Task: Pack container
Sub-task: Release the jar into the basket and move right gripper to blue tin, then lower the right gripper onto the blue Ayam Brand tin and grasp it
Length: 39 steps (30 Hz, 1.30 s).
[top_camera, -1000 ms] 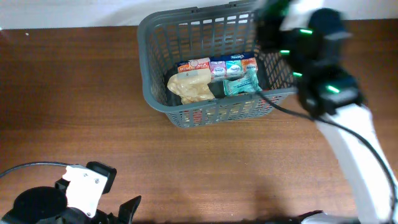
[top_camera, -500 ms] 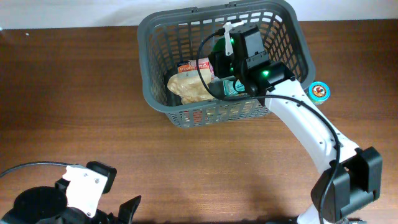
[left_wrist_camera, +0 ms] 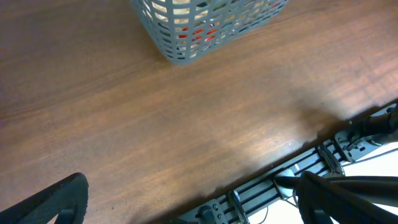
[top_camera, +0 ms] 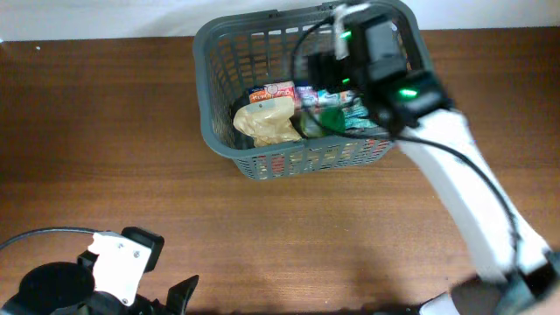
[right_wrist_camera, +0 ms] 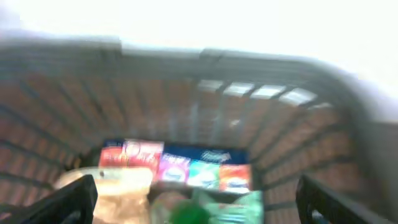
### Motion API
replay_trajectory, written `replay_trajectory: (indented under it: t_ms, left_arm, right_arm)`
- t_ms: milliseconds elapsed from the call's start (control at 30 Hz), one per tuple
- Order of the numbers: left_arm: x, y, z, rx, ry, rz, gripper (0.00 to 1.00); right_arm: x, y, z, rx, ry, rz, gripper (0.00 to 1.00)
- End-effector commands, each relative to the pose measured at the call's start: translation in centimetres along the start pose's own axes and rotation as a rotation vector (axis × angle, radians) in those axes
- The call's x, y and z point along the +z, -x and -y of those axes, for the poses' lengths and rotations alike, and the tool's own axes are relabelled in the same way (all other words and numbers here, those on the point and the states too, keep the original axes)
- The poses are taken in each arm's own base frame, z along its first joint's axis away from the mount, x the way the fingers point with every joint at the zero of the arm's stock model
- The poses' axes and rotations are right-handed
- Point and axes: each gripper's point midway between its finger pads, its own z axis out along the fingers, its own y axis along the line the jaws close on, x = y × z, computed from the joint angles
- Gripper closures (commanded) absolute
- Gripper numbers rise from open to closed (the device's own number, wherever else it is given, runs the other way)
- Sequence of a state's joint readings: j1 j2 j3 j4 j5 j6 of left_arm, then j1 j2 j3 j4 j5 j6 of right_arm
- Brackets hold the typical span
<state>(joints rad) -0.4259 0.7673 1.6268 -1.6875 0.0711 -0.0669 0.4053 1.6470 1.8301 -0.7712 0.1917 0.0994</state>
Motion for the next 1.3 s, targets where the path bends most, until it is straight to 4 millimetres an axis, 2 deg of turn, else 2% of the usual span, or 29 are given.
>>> replay_trajectory:
  t_ms: [0, 133, 200, 267, 367, 433, 533, 600, 667, 800, 933, 1033, 1267]
  left_arm:
    - [0.0, 0.0, -0.1, 0.021, 0.007, 0.001, 0.01]
    - [0.0, 0.0, -0.1, 0.021, 0.007, 0.001, 0.01]
    - [0.0, 0.0, -0.1, 0.021, 0.007, 0.001, 0.01]
    - [0.0, 0.0, -0.1, 0.021, 0.007, 0.001, 0.01]
    - [0.0, 0.0, -0.1, 0.021, 0.007, 0.001, 0.01]
    - [0.0, 0.0, -0.1, 0.021, 0.007, 0.001, 0.01]
    - [0.0, 0.0, -0.1, 0.021, 0.007, 0.001, 0.01]
    - [0.0, 0.0, -0.1, 0.021, 0.007, 0.001, 0.01]
    - [0.0, 0.0, -0.1, 0.021, 0.007, 0.001, 0.01]
    - [0.0, 0.0, -0.1, 0.021, 0.007, 0.001, 0.01]
    - [0.0, 0.0, -0.1, 0.021, 0.007, 0.001, 0.01]
    - [0.0, 0.0, -0.1, 0.021, 0.007, 0.001, 0.01]
    - [0.0, 0.0, -0.1, 0.021, 0.007, 0.001, 0.01]
  right_arm:
    - [-10.0, 4.7, 7.1, 0.077, -0.173, 0.191, 0.04]
    - [-15.4, 3.7, 15.2, 0.203, -0.388, 0.226, 0.04]
    - [-17.4, 2.2, 19.1, 0.288, -0.489, 0.222, 0.04]
    - [-18.7, -0.1, 23.2, 0.366, -0.591, 0.199, 0.02]
    - [-18.1, -3.7, 27.3, 0.464, -0.635, 0.143, 0.02]
    - [-16.1, -6.8, 29.5, 0.522, -0.616, 0.1, 0.02]
    - [-12.4, -11.0, 31.7, 0.573, -0.584, 0.058, 0.02]
    - [-9.6, -13.9, 32.6, 0.576, -0.569, 0.031, 0.02]
    - [-5.6, -17.2, 32.4, 0.504, -0.514, -0.009, 0.02]
    - [-1.0, -21.6, 31.2, 0.453, -0.468, -0.069, 0.01]
    - [2.6, -24.5, 29.9, 0.398, -0.428, -0.131, 0.01]
    - [4.8, -26.2, 29.8, 0.372, -0.444, -0.178, 0.0]
    - [8.7, -29.6, 29.7, 0.351, -0.454, -0.247, 0.01]
